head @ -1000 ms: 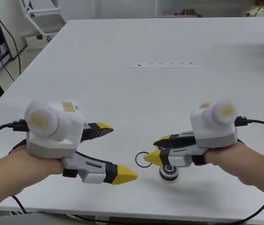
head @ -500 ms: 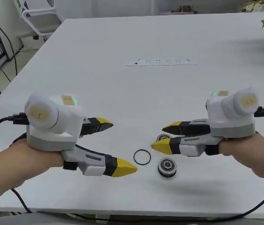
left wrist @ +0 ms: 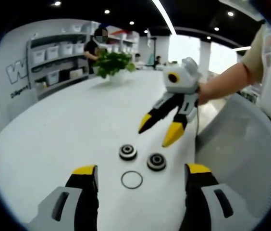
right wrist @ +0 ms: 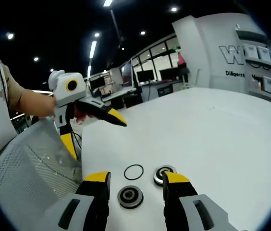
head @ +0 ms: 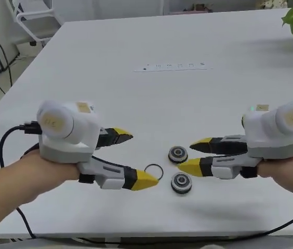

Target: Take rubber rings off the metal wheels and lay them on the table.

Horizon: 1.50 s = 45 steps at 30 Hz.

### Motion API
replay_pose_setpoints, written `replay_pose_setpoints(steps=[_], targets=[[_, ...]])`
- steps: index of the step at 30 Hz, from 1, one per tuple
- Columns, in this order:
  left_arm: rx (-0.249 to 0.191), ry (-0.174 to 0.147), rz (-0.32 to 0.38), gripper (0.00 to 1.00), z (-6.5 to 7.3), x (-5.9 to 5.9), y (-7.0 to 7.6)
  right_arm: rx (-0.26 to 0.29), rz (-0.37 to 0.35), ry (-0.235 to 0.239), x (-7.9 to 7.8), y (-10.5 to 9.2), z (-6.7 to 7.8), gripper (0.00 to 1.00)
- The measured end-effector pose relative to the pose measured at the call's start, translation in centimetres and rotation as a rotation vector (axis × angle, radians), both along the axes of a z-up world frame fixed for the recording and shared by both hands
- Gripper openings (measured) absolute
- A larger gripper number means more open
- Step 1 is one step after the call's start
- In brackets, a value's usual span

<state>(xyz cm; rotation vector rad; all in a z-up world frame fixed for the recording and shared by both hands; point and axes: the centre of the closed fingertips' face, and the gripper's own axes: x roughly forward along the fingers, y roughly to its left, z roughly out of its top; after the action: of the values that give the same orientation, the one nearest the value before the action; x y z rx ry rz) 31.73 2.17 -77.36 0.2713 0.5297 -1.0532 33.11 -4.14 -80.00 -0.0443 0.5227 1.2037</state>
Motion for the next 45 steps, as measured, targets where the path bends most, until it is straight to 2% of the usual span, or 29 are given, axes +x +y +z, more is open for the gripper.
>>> replay_pose_setpoints(steps=[10,17,28,36,45], targets=[[0.011,0.021,-0.024,0.68,-1.3,0.3,-1.3,-0.013,0.001,0.007,-0.9,-0.6,-1.1,0.42],[0.016,0.033,-0.047,0.64,-2.2,0.5,-2.1,-0.041,0.024,-0.007,-1.3,-0.9,-2.4,0.41],[0.036,0.058,-0.104,0.53,-3.7,-0.1,-3.8,-0.085,0.063,-0.019,-2.2,-1.1,-4.5,0.36],[0.036,0.072,-0.115,0.43,-4.4,-0.2,-4.6,-0.098,0.082,-0.025,-2.5,-1.0,-5.2,0.31],[0.058,0.092,-0.132,0.36,-5.9,-0.7,-5.2,-0.102,0.093,-0.035,-2.7,-0.8,-5.6,0.25]])
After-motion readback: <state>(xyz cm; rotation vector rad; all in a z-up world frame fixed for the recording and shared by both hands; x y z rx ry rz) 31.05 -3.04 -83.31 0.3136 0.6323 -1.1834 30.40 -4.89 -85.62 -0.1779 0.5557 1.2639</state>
